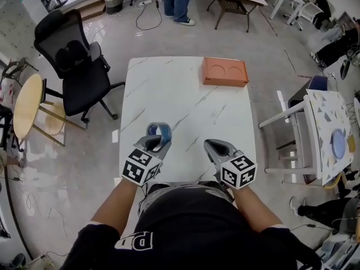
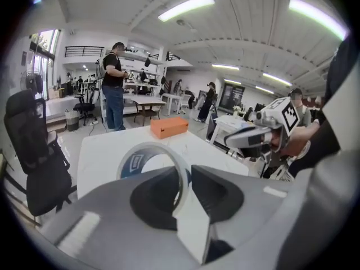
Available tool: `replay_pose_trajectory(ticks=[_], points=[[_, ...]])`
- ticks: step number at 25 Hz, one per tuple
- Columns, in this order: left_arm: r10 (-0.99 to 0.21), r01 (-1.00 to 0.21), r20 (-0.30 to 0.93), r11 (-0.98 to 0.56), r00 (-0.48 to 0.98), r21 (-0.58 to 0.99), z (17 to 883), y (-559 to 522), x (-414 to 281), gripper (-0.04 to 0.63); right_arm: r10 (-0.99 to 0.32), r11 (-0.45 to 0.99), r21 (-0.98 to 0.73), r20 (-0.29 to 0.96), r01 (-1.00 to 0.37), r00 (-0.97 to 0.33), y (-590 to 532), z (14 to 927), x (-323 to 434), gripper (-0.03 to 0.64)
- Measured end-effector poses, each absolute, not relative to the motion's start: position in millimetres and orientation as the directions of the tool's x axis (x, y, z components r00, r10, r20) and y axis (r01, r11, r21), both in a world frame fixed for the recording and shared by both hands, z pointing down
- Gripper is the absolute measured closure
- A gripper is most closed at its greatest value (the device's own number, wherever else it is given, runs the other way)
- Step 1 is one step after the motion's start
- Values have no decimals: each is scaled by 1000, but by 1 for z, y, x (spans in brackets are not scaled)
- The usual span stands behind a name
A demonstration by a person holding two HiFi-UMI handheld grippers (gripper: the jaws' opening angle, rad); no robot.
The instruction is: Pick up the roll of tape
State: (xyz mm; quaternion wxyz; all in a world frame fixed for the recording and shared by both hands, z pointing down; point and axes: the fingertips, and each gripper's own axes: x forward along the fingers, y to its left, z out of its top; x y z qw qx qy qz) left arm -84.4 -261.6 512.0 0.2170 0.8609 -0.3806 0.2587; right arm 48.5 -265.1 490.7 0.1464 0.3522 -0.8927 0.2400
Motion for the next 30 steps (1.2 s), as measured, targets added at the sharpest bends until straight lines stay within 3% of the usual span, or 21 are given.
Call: replay_pose_trajectory(ticks=[8,30], points=[[-590,-787,542,-561,598,258,495,-242,-84,465,-569,645,-306,419,-700,-708,-264,485,40,618],[-537,-709,511,-666,671,231,475,-223,-49,465,-618,608,-324,380,-725,-688,-256,483,49,618]])
